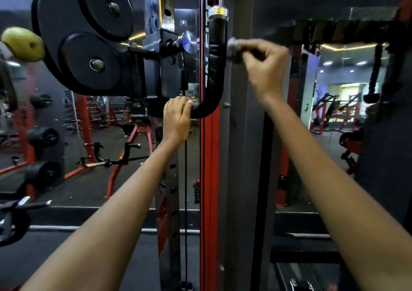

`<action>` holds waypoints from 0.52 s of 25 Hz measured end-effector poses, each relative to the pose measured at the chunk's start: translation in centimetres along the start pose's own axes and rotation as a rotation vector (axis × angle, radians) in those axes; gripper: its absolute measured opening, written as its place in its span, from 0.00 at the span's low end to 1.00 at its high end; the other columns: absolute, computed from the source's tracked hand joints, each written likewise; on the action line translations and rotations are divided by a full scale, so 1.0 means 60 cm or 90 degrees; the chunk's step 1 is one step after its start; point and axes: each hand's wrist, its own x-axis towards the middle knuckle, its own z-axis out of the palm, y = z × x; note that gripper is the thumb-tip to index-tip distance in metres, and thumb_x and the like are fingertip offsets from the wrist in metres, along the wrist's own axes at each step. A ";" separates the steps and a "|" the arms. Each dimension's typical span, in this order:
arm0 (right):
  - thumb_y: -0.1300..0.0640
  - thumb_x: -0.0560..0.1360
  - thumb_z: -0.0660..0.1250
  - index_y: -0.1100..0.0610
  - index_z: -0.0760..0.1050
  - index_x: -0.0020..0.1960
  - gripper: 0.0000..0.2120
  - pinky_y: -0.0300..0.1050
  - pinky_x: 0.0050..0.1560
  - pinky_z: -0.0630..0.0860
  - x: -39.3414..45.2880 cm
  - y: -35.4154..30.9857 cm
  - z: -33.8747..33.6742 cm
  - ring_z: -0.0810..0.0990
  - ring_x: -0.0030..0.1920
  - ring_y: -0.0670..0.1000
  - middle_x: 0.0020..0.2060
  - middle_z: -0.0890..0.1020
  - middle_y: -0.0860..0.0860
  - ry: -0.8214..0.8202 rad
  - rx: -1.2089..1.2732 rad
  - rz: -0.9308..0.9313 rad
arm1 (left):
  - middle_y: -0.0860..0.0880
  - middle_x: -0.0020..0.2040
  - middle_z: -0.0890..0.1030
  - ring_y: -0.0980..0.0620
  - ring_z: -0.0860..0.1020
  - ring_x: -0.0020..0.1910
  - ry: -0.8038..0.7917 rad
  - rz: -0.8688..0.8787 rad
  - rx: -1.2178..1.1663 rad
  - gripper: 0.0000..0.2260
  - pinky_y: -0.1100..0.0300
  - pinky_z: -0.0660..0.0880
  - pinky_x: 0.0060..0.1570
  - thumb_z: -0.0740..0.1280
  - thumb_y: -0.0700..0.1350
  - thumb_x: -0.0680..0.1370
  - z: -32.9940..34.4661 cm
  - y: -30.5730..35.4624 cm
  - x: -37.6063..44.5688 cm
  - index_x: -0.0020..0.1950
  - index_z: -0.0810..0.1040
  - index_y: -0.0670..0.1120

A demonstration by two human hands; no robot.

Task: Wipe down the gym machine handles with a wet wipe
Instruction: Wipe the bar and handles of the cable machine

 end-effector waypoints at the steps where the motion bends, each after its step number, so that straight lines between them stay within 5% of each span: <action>1: 0.67 0.68 0.66 0.57 0.83 0.47 0.12 0.37 0.46 0.79 0.028 -0.004 0.009 0.82 0.42 0.41 0.40 0.84 0.48 0.028 -0.010 -0.024 | 0.50 0.39 0.73 0.56 0.67 0.41 -0.007 -0.009 0.003 0.22 0.62 0.60 0.48 0.48 0.56 0.75 -0.001 0.003 -0.001 0.40 0.74 0.42; 7: 0.70 0.65 0.66 0.63 0.83 0.43 0.10 0.36 0.41 0.78 -0.010 0.019 0.044 0.80 0.38 0.42 0.38 0.84 0.50 0.085 0.019 -0.018 | 0.51 0.38 0.72 0.60 0.64 0.40 -0.024 -0.033 0.050 0.27 0.62 0.59 0.45 0.47 0.56 0.71 0.002 0.008 0.007 0.42 0.76 0.37; 10: 0.73 0.66 0.65 0.63 0.82 0.45 0.12 0.36 0.42 0.78 -0.097 0.038 0.020 0.80 0.39 0.43 0.39 0.82 0.50 0.004 0.086 0.044 | 0.52 0.37 0.72 0.53 0.68 0.43 0.000 -0.073 0.014 0.26 0.56 0.62 0.48 0.47 0.58 0.69 0.005 0.017 0.007 0.41 0.75 0.39; 13: 0.75 0.65 0.64 0.60 0.81 0.45 0.15 0.46 0.46 0.81 -0.096 0.033 0.000 0.83 0.41 0.47 0.39 0.83 0.53 -0.071 0.161 0.064 | 0.56 0.36 0.70 0.51 0.68 0.44 -0.005 -0.110 0.008 0.15 0.53 0.64 0.50 0.49 0.57 0.70 0.006 0.027 0.005 0.36 0.70 0.49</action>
